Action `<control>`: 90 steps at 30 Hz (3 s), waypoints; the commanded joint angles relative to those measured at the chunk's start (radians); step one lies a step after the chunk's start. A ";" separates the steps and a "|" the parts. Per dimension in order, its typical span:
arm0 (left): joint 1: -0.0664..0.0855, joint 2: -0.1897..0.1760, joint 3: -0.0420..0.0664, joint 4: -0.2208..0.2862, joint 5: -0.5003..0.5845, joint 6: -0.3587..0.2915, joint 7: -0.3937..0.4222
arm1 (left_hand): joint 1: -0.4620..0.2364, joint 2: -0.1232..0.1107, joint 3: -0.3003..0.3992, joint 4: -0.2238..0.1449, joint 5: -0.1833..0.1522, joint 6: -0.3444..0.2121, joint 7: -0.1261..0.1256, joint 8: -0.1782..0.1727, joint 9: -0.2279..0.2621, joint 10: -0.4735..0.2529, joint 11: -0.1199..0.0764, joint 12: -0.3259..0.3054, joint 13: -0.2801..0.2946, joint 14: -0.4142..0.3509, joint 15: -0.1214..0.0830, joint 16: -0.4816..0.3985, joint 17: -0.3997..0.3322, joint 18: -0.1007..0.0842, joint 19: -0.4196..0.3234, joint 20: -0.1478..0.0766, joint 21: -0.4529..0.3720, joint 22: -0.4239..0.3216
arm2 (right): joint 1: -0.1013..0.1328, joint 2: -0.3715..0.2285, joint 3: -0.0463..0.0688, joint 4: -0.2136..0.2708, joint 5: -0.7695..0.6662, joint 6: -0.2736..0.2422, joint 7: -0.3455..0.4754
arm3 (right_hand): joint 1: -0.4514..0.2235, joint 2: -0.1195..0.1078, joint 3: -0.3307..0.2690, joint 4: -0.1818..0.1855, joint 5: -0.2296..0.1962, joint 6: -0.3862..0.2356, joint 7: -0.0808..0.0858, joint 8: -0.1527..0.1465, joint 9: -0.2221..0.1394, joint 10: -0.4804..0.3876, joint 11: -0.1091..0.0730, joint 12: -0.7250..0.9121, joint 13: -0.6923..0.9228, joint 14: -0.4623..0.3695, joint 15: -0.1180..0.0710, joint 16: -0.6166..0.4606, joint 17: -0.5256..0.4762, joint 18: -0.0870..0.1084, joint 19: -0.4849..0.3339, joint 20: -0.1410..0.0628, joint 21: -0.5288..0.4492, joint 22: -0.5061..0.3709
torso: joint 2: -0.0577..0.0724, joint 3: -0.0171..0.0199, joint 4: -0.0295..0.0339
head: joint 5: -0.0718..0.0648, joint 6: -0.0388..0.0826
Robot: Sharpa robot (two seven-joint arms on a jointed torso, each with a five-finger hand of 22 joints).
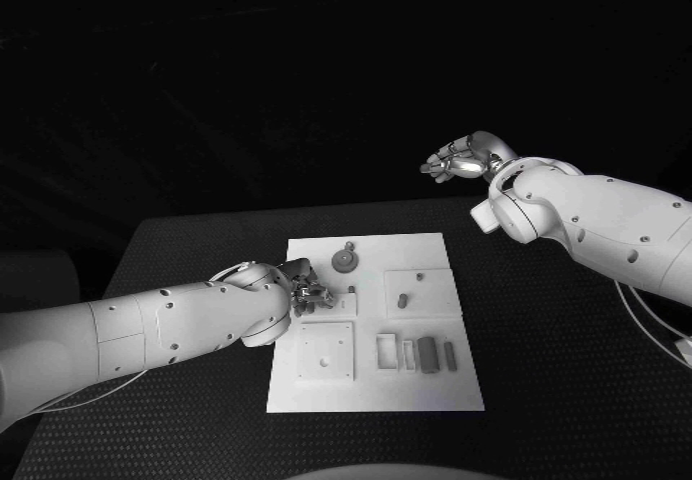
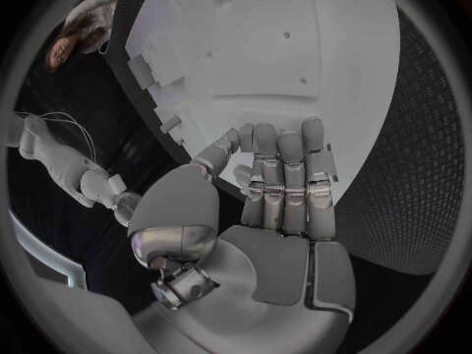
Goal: Assemble the parts on the task board
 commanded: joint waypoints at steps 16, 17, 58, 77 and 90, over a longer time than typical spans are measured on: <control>-0.001 0.002 0.000 -0.002 0.019 0.014 0.004 | -0.106 -0.053 -0.017 0.072 -0.035 0.004 0.001 -0.002 0.000 -0.009 -0.005 0.005 -0.007 -0.013 -0.005 0.012 -0.011 0.017 -0.001 -0.002 -0.012 0.021 | -0.001 0.000 0.000 0.000 -0.001 0.012 0.010 | -0.002 -0.005 0.001 0.005 -0.002 -0.007 0.021 0.005 -0.003 -0.002 0.006 -0.002 -0.003 -0.010 0.003 -0.010 0.001 -0.016 -0.007 0.000 -0.005 0.005 | 0.000 0.0004 0.0001 | -0.001 0.000; -0.001 0.002 0.000 -0.002 0.019 0.013 0.004 | -0.106 -0.053 -0.017 0.072 -0.035 0.004 0.001 -0.002 0.000 -0.009 -0.005 0.005 -0.007 -0.013 -0.005 0.012 -0.011 0.017 -0.001 -0.002 -0.012 0.021 | -0.001 0.000 0.000 0.000 -0.001 0.012 0.011 | -0.002 -0.005 0.001 0.005 -0.002 -0.007 0.021 0.005 -0.003 -0.002 0.006 -0.002 -0.003 -0.010 0.003 -0.010 0.001 -0.016 -0.007 0.000 -0.005 0.005 | 0.000 0.0002 0.0001 | -0.002 0.001; -0.001 0.011 0.000 -0.011 0.016 0.023 0.004 | -0.115 -0.058 -0.015 0.079 -0.041 0.007 0.000 -0.001 0.001 -0.008 -0.006 0.009 -0.007 -0.013 -0.006 0.018 -0.014 0.017 0.002 -0.003 -0.012 0.022 | -0.001 0.000 0.000 -0.002 0.000 0.014 0.010 | -0.002 -0.005 0.000 0.007 -0.002 -0.007 0.021 0.006 -0.004 -0.002 0.006 -0.001 -0.006 -0.014 0.005 -0.012 0.003 -0.017 -0.008 0.000 -0.008 0.009 | 0.000 0.0000 0.0003 | -0.007 -0.001; 0.001 -0.011 0.009 0.000 0.017 0.053 0.006 | -0.120 -0.073 -0.014 0.082 -0.044 0.005 0.000 -0.002 0.001 -0.010 -0.006 0.010 -0.008 -0.014 -0.006 0.020 -0.016 0.017 0.001 -0.004 -0.013 0.022 | -0.001 -0.004 0.000 -0.002 0.000 0.012 0.011 | -0.002 -0.006 -0.001 0.008 -0.002 -0.007 0.022 0.006 -0.005 -0.003 0.006 0.000 -0.007 -0.016 0.005 -0.013 0.003 -0.017 -0.009 -0.001 -0.009 0.012 | -0.001 -0.0015 0.0019 | -0.010 0.003; 0.060 -0.053 0.094 0.033 0.095 0.111 0.004 | -0.191 -0.102 -0.022 0.141 -0.068 -0.101 0.036 -0.051 -0.013 -0.049 0.024 0.012 -0.010 -0.049 0.001 0.019 -0.027 0.015 -0.023 0.003 -0.033 0.021 | -0.002 -0.006 0.000 -0.015 0.005 0.013 0.012 | -0.003 -0.008 -0.002 0.009 -0.002 -0.008 0.022 0.006 -0.006 -0.004 0.007 0.000 -0.009 -0.019 0.006 -0.015 0.004 -0.018 -0.008 -0.001 -0.010 0.014 | -0.001 -0.0020 0.0016 | -0.002 0.020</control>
